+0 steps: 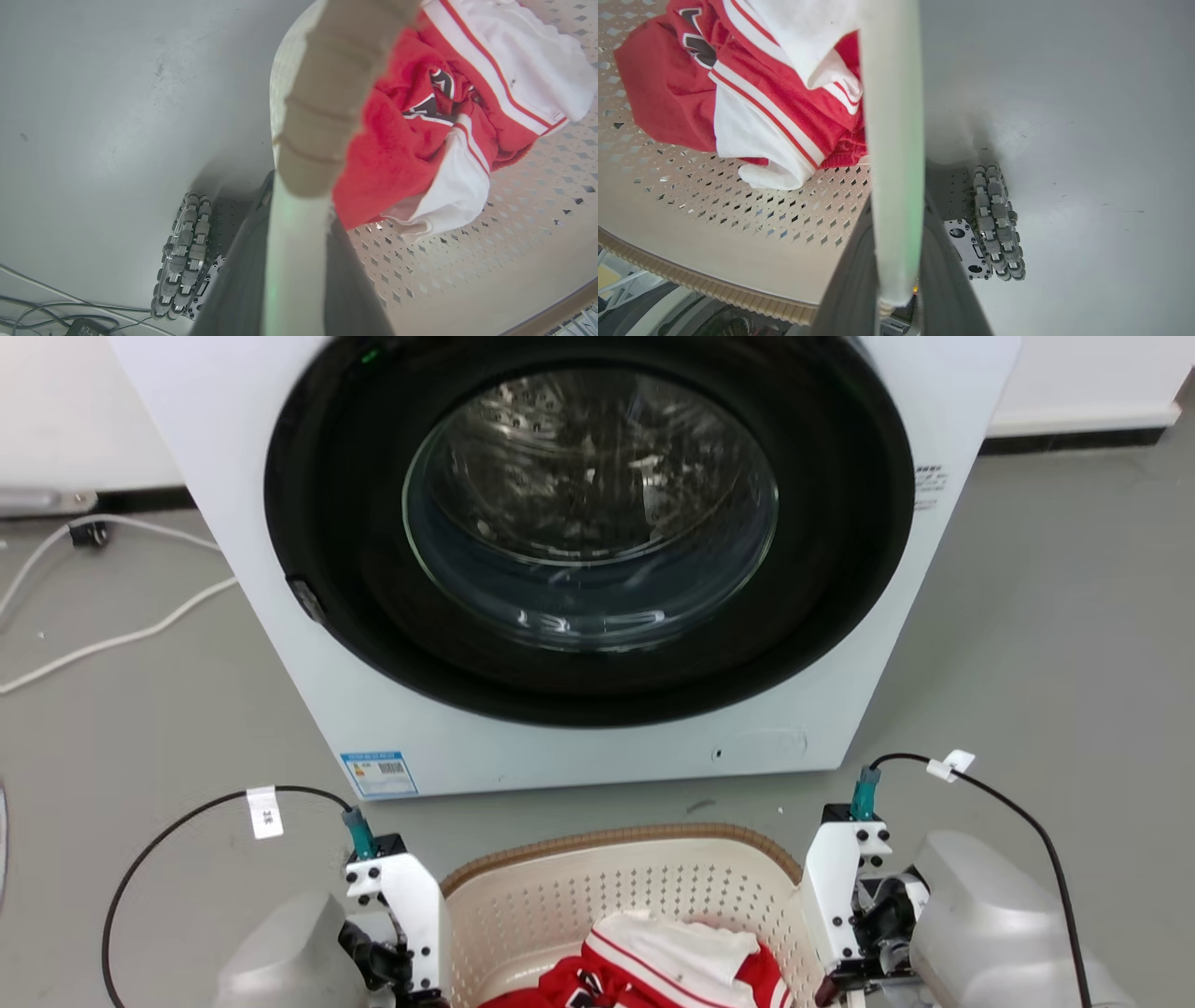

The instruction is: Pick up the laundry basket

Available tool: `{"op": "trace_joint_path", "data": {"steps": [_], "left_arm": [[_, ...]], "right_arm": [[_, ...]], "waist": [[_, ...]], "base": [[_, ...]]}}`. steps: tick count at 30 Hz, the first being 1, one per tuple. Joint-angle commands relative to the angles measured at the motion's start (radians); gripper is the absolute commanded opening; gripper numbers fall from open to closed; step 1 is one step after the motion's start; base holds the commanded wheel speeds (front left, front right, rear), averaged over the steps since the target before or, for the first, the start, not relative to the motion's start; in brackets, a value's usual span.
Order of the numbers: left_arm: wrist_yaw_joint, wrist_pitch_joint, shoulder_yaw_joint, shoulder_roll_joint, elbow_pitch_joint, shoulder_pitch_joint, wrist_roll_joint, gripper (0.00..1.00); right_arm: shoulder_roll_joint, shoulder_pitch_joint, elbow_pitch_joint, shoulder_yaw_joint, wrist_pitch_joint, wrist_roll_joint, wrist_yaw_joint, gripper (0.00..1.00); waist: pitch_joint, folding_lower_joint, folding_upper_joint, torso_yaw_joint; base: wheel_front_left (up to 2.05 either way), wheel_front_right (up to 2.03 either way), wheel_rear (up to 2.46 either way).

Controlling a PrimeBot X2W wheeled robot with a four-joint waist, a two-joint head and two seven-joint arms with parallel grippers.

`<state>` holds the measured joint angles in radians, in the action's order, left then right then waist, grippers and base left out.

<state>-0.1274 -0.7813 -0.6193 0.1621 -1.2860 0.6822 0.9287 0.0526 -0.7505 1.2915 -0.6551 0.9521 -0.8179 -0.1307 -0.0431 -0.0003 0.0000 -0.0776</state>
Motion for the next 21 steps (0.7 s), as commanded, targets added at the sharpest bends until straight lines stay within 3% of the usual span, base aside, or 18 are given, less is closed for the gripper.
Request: {"op": "trace_joint_path", "data": {"steps": [1, 21], "left_arm": [[0.0, -0.01, 0.001, 0.0, 0.002, -0.02, 0.009, 0.0], [0.005, -0.032, 0.0, -0.018, -0.002, -0.081, 0.034, 0.0]], "right_arm": [[-0.004, 0.017, -0.004, 0.009, 0.014, -0.001, 0.0, 0.0], [-0.004, 0.059, -0.004, 0.052, 0.025, 0.058, 0.0, 0.0]], "waist": [[0.036, 0.0003, 0.0, -0.003], [0.088, 0.0003, 0.0, 0.004]], "base": [[0.0, 0.0, 0.0], [0.0, 0.0, 0.0]]}}
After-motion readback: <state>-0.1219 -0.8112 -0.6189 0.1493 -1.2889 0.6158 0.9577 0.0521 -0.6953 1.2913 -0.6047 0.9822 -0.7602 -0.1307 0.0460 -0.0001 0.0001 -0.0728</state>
